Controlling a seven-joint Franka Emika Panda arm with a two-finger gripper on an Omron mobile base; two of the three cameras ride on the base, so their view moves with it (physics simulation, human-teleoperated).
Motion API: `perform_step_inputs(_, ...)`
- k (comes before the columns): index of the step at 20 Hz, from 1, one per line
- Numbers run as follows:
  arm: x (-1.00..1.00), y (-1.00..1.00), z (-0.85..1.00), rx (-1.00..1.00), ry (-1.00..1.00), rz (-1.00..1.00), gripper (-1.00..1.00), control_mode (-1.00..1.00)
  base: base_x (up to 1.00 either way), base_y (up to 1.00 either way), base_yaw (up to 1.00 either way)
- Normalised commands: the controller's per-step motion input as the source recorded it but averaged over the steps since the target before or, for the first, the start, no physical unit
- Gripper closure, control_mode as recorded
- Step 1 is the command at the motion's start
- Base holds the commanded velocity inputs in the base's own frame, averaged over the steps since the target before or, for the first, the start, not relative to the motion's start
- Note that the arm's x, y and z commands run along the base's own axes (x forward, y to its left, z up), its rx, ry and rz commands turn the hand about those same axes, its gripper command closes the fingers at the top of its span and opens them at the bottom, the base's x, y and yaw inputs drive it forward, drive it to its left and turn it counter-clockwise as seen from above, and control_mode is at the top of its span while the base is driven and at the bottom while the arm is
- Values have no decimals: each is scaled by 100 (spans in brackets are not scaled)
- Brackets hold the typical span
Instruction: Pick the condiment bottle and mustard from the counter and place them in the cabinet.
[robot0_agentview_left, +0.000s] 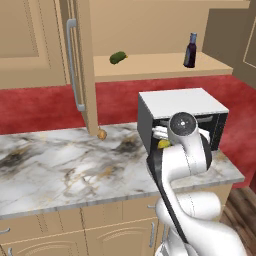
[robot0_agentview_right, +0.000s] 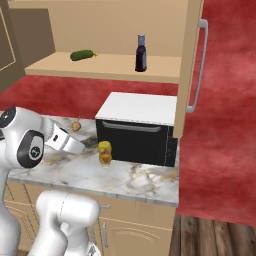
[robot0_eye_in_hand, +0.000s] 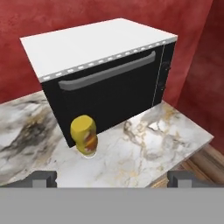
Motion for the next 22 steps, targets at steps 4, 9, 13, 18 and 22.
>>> perform_step_inputs(4, -8, 30, -29, -13, -1, 0, -100, -100, 0, 0, 0)
perform_step_inputs(9, -3, 25, -28, -20, -4, 0, -100, -100, 0, 0, 0)
perform_step_inputs(13, 0, 13, -31, -16, -7, 0, -100, -100, 0, 0, 0)
perform_step_inputs(18, 0, 2, -32, -4, -12, 0, -100, -100, 0, 0, 0)
perform_step_inputs(22, 0, 0, -25, 4, -17, 0, -100, -100, 0, 0, 0)
